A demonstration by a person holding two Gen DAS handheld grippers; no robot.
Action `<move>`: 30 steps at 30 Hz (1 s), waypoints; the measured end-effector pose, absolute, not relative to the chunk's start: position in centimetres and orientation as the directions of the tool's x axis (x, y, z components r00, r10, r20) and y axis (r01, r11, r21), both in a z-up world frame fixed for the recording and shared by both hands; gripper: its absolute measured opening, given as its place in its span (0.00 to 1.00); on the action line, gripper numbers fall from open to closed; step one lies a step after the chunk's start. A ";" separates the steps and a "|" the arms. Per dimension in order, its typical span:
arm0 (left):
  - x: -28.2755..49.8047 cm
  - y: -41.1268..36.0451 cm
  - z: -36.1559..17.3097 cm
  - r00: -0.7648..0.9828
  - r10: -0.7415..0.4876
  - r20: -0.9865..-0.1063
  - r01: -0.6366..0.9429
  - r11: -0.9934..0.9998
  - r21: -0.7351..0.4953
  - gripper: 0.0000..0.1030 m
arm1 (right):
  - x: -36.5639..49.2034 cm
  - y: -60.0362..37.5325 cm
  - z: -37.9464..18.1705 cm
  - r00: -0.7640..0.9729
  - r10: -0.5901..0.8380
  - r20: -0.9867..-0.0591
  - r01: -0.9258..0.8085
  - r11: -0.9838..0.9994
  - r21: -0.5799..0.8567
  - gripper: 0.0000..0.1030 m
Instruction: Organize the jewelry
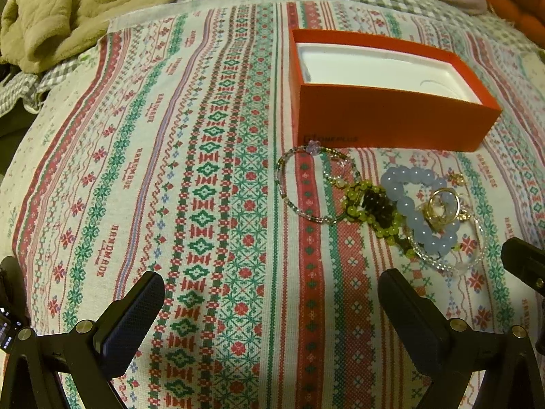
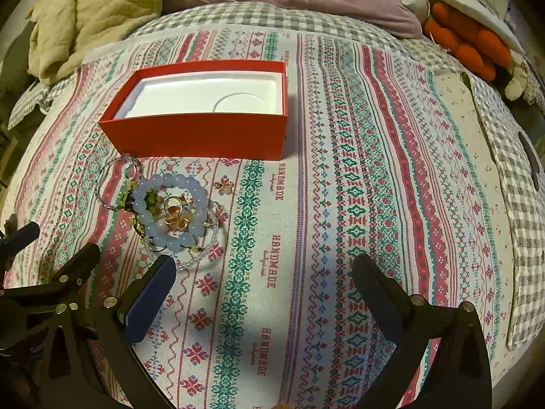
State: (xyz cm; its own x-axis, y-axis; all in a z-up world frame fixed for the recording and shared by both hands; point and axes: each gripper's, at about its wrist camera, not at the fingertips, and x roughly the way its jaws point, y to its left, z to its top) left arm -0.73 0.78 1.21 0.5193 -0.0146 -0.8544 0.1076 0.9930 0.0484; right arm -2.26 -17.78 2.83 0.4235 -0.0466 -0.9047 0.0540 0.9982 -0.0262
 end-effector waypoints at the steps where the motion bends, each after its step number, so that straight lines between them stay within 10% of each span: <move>1: -0.7 0.8 1.2 0.520 -0.015 -0.854 0.108 0.993 0.048 1.00 | -2.3 -17.8 2.8 0.424 -0.047 -0.905 0.054 0.998 -0.027 1.00; 30: -0.8 0.8 1.3 0.519 -0.037 -0.854 0.135 0.990 0.039 1.00 | -2.0 -17.7 3.2 0.416 -0.023 -0.909 0.033 0.999 -0.010 1.00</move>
